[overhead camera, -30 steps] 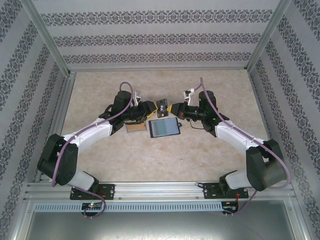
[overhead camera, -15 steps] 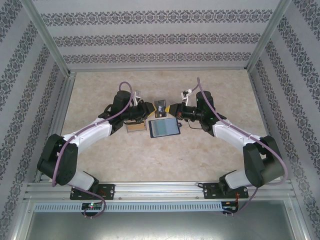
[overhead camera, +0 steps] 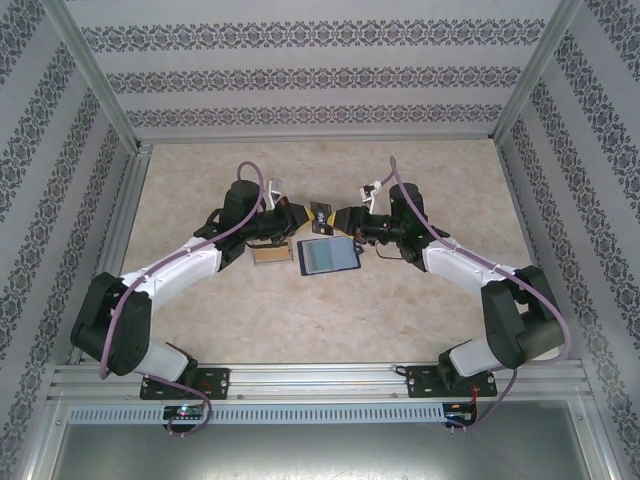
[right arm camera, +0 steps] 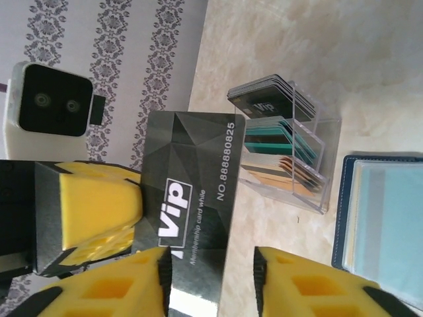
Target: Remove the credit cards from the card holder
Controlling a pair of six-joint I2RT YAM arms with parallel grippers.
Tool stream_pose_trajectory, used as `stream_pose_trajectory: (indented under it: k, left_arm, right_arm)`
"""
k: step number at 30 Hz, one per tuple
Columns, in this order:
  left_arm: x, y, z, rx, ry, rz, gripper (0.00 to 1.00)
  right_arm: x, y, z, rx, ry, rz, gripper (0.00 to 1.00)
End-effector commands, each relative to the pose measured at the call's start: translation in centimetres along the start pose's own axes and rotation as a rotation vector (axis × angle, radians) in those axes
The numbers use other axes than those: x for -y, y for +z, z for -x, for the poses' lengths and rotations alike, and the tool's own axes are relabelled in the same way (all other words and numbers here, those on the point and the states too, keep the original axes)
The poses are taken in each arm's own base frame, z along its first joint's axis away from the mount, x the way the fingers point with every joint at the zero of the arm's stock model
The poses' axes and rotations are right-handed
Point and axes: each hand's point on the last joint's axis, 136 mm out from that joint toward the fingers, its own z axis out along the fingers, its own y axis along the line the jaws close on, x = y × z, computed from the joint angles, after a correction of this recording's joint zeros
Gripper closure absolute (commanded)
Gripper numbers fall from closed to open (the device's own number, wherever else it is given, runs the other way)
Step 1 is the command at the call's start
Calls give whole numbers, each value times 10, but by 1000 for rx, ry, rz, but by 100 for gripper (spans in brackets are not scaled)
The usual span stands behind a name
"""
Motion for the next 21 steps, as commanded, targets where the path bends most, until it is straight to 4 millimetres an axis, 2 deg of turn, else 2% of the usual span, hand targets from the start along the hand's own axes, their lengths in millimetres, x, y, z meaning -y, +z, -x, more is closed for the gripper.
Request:
stream_pose_trajectory:
  k: [1, 2, 3, 9, 14, 21]
  left_arm:
    - [19, -11, -3, -8, 120, -3, 100]
    - [18, -14, -3, -8, 143, 21, 100]
    - [15, -17, -3, -13, 182, 56, 100]
    - [-1, -45, -4, -64, 437, 292, 100]
    - [-21, -71, 11, -76, 693, 511, 100]
    - [-36, -90, 34, -48, 1166, 657, 100]
  right_arm:
    - [6, -8, 3, 17, -13, -12, 29]
    - [9, -11, 3, 24, -11, -21, 12]
    - [9, -15, 5, 32, -17, -27, 2]
    - [11, -33, 8, 57, -58, -81, 2]
    - [11, -46, 9, 93, -110, -143, 2]
    - [5, -61, 10, 128, -182, -198, 2]
